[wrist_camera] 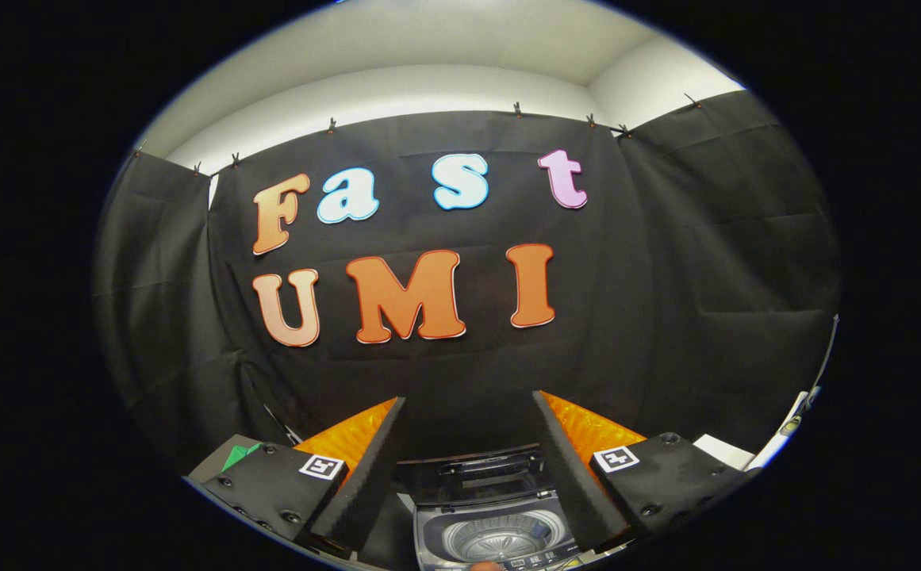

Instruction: Put the clothes into the washing machine and then close the washing machine lid.

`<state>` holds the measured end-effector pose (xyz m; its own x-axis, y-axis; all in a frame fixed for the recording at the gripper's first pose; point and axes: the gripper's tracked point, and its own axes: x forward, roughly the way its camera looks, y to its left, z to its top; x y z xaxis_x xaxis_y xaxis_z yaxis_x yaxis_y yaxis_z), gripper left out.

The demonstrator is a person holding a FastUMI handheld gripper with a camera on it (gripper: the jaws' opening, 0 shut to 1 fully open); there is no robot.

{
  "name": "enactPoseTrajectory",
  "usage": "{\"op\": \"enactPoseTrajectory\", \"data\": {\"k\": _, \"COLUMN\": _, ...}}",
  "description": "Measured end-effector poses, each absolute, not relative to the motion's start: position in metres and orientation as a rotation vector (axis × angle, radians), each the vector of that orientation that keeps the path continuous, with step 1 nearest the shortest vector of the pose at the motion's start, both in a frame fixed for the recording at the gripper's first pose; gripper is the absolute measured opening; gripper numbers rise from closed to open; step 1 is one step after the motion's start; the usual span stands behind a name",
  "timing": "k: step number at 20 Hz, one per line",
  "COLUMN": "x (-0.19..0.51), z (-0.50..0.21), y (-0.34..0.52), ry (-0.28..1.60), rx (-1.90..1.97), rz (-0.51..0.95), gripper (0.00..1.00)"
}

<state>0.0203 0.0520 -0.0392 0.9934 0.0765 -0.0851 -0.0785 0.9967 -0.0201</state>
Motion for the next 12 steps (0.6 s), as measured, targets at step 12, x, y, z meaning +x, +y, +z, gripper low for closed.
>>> {"op": "enactPoseTrajectory", "data": {"k": 12, "x": 0.027, "z": -0.116, "y": 0.207, "ry": 0.246, "rx": -0.046, "rz": 0.314, "gripper": 0.99}}
